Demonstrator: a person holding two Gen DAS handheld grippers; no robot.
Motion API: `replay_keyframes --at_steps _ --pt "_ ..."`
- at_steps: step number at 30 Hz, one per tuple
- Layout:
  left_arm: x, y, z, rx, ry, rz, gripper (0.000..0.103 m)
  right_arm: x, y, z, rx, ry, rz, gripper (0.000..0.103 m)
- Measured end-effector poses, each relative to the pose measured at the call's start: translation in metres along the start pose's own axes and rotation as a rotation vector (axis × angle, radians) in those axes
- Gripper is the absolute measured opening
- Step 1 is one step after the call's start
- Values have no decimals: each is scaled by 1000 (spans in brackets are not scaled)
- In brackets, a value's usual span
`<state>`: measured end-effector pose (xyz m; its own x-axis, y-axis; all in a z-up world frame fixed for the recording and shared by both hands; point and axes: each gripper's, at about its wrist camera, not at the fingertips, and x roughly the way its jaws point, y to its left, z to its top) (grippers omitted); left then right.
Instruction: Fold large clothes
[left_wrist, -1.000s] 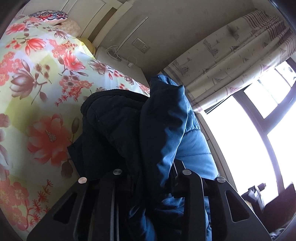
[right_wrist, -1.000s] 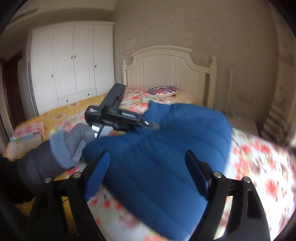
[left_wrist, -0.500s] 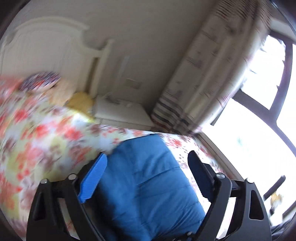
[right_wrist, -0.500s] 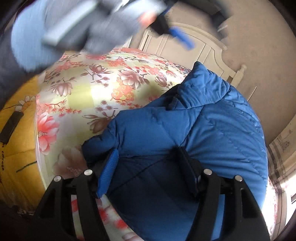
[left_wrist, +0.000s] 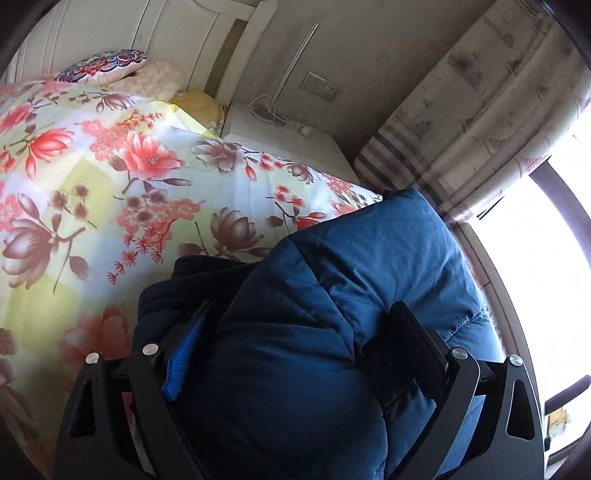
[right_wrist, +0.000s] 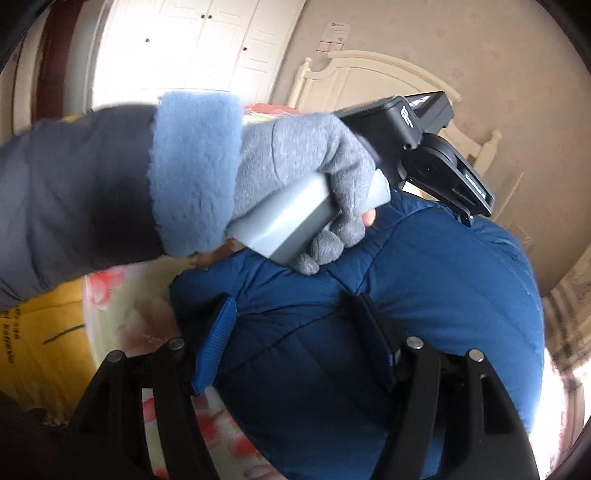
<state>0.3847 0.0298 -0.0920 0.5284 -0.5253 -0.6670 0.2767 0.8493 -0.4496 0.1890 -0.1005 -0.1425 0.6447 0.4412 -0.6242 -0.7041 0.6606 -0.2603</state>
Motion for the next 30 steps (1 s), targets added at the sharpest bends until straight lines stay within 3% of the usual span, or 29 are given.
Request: replay_keyframes --at_steps 2,4,6,7,9,12,14,16,18,19,20,26,30 --pt "1 2 0 -6 -5 -5 96 -15 -14 4 27 5 113 63" --pt "-1 -1 -3 -9 -25 -6 96 -48 -41 7 77 -75 181 63" --pt "-5 -3 -4 -7 -39 3 96 -77 -77 10 139 -161 164 63" --pt "-5 -4 -5 -3 -45 11 96 -89 -105 12 182 -201 111 63" --pt "-7 -5 -6 0 -47 14 96 -93 -161 14 261 -233 28 51" --pt "-8 -5 -5 -2 -48 11 96 -62 -237 25 384 -202 8 39" --pt "-8 -5 -5 -5 -50 9 96 -23 -285 34 453 -153 -15 38" --pt "-9 -3 -5 -21 -58 17 96 25 -315 40 509 -81 20 38" --pt "-9 4 -5 -52 -61 11 96 77 -320 35 490 45 16 39" --pt "-8 6 -5 -60 -59 0 96 119 -311 27 436 180 15 39" --pt "-8 7 -5 -66 -58 -10 96 133 -305 20 426 206 8 40" --pt "-10 11 -7 -82 -75 -28 96 125 -302 46 322 268 -66 40" --pt "-11 16 -8 -105 -81 -47 96 88 -305 63 362 117 -127 40"
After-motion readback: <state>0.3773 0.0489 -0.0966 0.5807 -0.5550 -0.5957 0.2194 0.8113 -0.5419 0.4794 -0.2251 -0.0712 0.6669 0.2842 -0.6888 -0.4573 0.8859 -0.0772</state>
